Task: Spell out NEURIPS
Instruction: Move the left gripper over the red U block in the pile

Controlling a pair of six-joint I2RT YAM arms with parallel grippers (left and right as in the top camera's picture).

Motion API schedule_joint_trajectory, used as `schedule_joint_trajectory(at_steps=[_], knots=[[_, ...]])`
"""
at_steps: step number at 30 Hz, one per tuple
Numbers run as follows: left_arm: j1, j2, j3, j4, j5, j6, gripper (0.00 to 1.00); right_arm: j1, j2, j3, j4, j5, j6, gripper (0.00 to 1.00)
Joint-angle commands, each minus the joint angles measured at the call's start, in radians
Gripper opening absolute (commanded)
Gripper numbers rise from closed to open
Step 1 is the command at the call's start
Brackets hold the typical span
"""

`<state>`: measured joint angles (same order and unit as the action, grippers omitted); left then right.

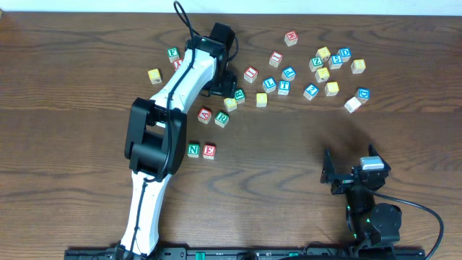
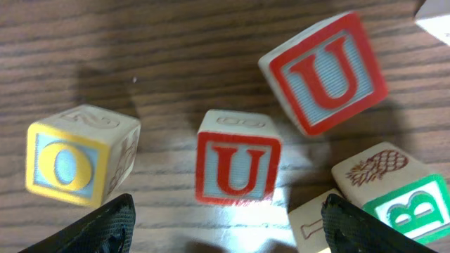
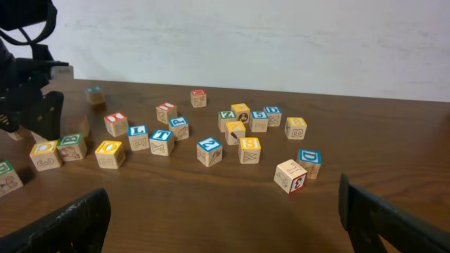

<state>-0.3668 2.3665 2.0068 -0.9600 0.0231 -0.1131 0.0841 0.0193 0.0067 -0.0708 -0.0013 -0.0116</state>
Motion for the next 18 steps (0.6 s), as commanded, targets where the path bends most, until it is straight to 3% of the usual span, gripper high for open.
schedule_joint_trajectory(at_steps=[1, 9, 13, 18], knots=[[-0.001, 0.004, -0.005, 0.009, -0.005, 0.016, 0.83, -0.005, 0.000, -0.001, -0.005, -0.002, 0.007, 0.99], [-0.001, 0.009, -0.005, 0.050, -0.005, 0.016, 0.82, -0.005, 0.000, -0.001, -0.005, -0.002, 0.007, 0.99], [-0.001, 0.017, -0.005, 0.061, -0.005, 0.017, 0.75, -0.005, 0.000, -0.001, -0.005, -0.002, 0.007, 0.99], [-0.001, 0.029, -0.006, 0.064, -0.005, 0.035, 0.75, -0.005, 0.000, -0.001, -0.005, -0.002, 0.007, 0.99]])
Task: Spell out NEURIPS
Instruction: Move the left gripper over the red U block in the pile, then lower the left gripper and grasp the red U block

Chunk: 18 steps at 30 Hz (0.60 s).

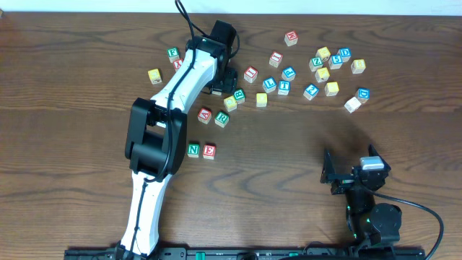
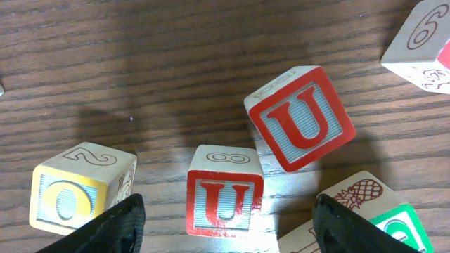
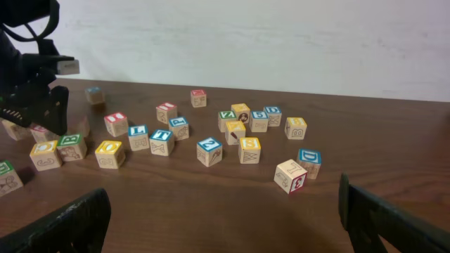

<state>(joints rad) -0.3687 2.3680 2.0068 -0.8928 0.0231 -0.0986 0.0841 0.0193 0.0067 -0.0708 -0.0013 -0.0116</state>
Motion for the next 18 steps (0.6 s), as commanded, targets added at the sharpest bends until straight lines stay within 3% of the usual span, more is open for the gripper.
schedule_joint_trajectory(at_steps=[1, 12, 16, 18], knots=[[0.001, 0.027, -0.006, -0.002, -0.005, 0.020, 0.75, -0.005, 0.000, -0.001, -0.005, -0.002, 0.007, 0.99], [0.001, 0.028, -0.007, -0.003, -0.005, 0.039, 0.74, -0.005, 0.000, -0.001, -0.005, -0.002, 0.007, 0.99], [0.001, 0.028, -0.007, -0.003, -0.005, 0.039, 0.64, -0.005, 0.000, -0.001, -0.005, -0.002, 0.007, 0.99], [0.001, 0.028, -0.007, -0.003, -0.005, 0.039, 0.64, -0.005, 0.000, -0.001, -0.005, -0.002, 0.007, 0.99]])
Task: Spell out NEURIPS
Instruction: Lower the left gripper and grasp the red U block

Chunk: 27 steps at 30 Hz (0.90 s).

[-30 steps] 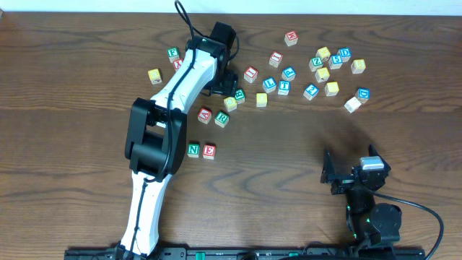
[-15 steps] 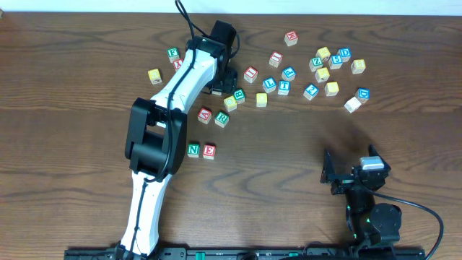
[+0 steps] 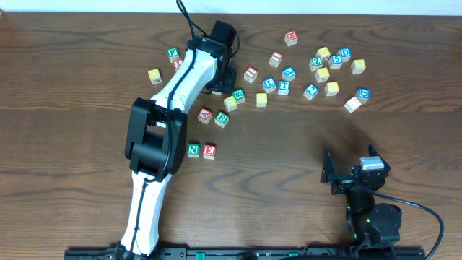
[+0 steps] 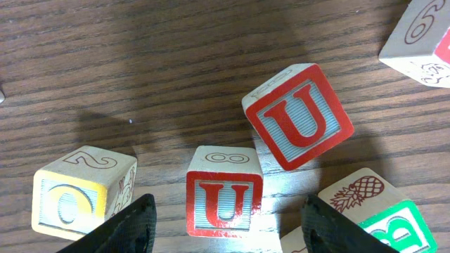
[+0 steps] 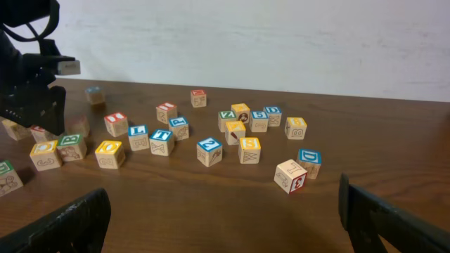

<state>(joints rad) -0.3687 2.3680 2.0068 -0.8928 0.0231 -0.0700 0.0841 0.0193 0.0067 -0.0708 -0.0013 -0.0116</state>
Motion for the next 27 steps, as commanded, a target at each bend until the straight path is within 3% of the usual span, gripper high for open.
schedule_joint_trajectory(at_steps=[1, 23, 27], knots=[[0.001, 0.028, -0.007, -0.002, -0.005, 0.011, 0.64, -0.005, 0.000, -0.001, -0.005, -0.002, 0.007, 0.99], [0.001, 0.051, -0.007, 0.027, -0.005, 0.022, 0.64, -0.005, 0.000, -0.001, -0.005, -0.002, 0.007, 0.99], [0.001, 0.051, -0.007, 0.036, -0.005, 0.022, 0.61, -0.005, 0.000, -0.001, -0.005, -0.002, 0.007, 0.99]])
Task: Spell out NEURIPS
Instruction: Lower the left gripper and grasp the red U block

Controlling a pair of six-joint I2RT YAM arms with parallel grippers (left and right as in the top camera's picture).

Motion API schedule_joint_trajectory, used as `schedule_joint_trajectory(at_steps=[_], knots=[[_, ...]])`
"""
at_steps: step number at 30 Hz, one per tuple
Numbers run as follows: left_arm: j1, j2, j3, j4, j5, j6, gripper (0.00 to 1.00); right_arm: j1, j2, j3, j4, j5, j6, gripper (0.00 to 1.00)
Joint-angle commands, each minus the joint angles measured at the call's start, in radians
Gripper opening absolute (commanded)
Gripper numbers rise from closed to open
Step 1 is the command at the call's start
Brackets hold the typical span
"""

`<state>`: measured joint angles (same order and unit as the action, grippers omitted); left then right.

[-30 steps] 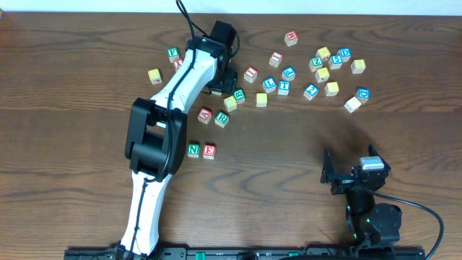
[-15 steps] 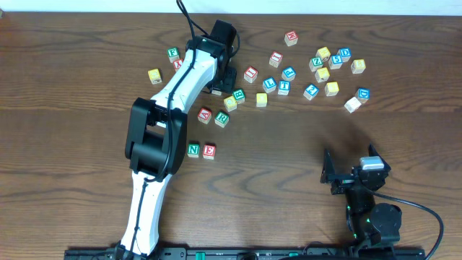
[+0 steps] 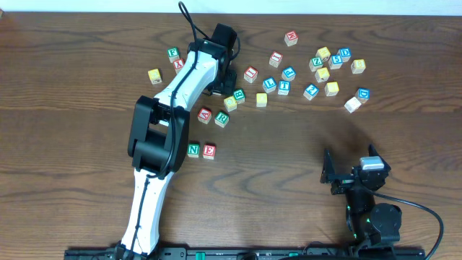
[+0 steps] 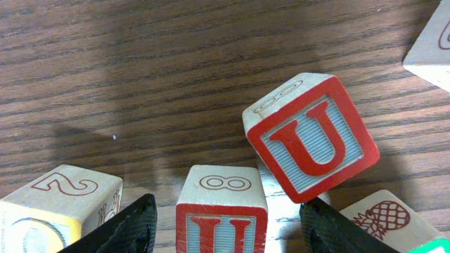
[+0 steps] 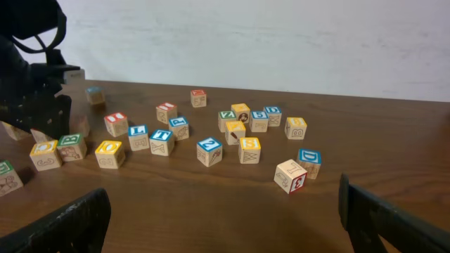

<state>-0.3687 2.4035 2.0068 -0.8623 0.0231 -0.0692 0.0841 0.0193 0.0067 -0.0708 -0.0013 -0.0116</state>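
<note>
Green N (image 3: 193, 150) and red E (image 3: 209, 151) blocks sit side by side at the table's middle left. My left gripper (image 3: 219, 79) is open at the back among the loose blocks. In the left wrist view it (image 4: 223, 235) straddles an upright red U block (image 4: 221, 214), with its fingers (image 4: 126, 228) wide on either side and not touching. A second red U block (image 4: 309, 144) lies tilted just beyond it. My right gripper (image 5: 225, 228) is open and holds nothing, low over the front right of the table (image 3: 354, 177).
A yellow O block (image 4: 53, 200) stands left of the straddled U, and a pineapple-faced block (image 4: 383, 218) right of it. Several more letter blocks (image 3: 317, 72) are scattered across the back right. A white block marked 3 (image 5: 290, 176) lies nearest my right gripper.
My left gripper has come closer to the table; the upright U block now looks larger and sits lower between the fingers. The right arm has not moved.
My left gripper hung open close over the two U blocks, then stood farther off with more of the table in view. Its fingers then showed slightly nearer each other, and now it is low around the upright U. The N and E blocks stayed put.
</note>
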Motion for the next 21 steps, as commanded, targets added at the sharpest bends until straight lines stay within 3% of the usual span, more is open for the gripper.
schedule_joint_trajectory(at_steps=[1, 3, 9, 11, 21], knots=[[0.001, 0.016, -0.007, 0.008, -0.005, 0.021, 0.57, -0.005, 0.000, -0.001, -0.005, -0.002, 0.007, 0.99], [0.001, 0.016, -0.007, 0.012, -0.005, 0.021, 0.49, -0.005, 0.000, -0.001, -0.005, -0.002, 0.007, 0.99], [0.001, 0.020, -0.007, 0.012, -0.005, 0.022, 0.46, -0.005, 0.000, -0.001, -0.005, -0.002, 0.007, 0.99], [0.001, 0.027, -0.007, 0.012, -0.005, 0.021, 0.40, -0.005, 0.000, -0.001, -0.005, -0.002, 0.007, 0.99], [0.001, 0.054, -0.006, 0.010, -0.005, 0.021, 0.38, -0.005, 0.000, -0.001, -0.005, -0.002, 0.007, 0.99]])
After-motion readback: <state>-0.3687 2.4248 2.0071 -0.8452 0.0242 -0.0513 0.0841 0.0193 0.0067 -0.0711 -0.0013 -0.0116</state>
